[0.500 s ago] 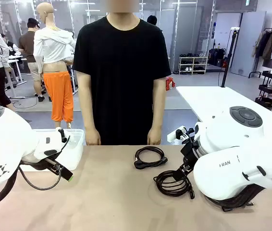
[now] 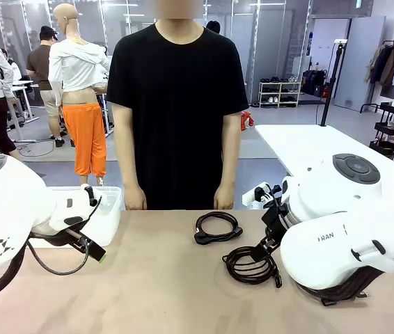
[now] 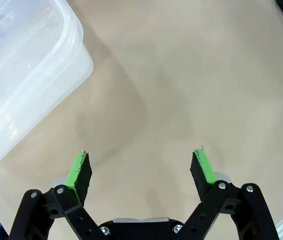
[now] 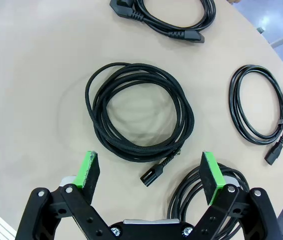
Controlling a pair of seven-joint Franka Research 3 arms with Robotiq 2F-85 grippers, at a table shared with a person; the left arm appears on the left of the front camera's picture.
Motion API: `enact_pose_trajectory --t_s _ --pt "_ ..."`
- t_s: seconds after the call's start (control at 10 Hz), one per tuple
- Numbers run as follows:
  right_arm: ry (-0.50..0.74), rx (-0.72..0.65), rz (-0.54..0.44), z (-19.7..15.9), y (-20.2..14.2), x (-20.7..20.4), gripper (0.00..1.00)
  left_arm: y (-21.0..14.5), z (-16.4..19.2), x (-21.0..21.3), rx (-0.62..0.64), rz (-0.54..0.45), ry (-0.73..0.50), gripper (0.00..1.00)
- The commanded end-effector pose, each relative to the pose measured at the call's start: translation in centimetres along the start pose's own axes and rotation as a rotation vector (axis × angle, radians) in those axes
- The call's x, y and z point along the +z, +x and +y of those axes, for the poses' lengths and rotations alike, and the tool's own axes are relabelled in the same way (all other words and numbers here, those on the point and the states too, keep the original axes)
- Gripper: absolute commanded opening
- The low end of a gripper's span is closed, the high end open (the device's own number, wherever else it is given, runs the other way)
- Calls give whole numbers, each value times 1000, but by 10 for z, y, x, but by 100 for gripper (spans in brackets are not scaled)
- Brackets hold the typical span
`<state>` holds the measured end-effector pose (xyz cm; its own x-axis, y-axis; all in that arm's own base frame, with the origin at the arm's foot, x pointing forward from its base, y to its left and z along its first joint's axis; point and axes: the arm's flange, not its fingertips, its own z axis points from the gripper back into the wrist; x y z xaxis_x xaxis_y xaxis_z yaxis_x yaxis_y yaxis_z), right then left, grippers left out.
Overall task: Organize and store the cables.
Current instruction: Place the Power Cable into the Organizing box.
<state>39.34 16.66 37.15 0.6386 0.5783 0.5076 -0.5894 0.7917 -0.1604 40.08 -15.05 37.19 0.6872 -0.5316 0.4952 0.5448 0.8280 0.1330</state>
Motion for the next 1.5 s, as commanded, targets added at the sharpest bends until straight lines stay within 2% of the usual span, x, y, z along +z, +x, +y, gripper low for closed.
enact_pose_trajectory --t_s 0.0,0.6,0.7,0.9,1.0,1.1,1.2,1.4 --pt "0 -2 0 0 0 0 100 0 0 0 1 0 0 100" --pt "0 0 0 0 0 0 100 0 0 0 0 0 0 100" --pt "28 39 -49 -24 11 22 100 14 12 19 -82 -13 -39 100" --pt "140 95 -48 -67 15 62 100 31 47 68 -157 12 -152 100" --pt "174 144 -24 -87 14 84 100 34 67 95 -224 29 -202 100" --pt "269 182 -26 -110 7 108 100 34 87 126 -302 14 -257 100" --pt "335 185 -46 -130 -8 126 100 23 104 148 -359 -30 -289 100" --pt "370 158 -116 -164 -52 161 100 -17 139 177 -459 -118 -281 100"
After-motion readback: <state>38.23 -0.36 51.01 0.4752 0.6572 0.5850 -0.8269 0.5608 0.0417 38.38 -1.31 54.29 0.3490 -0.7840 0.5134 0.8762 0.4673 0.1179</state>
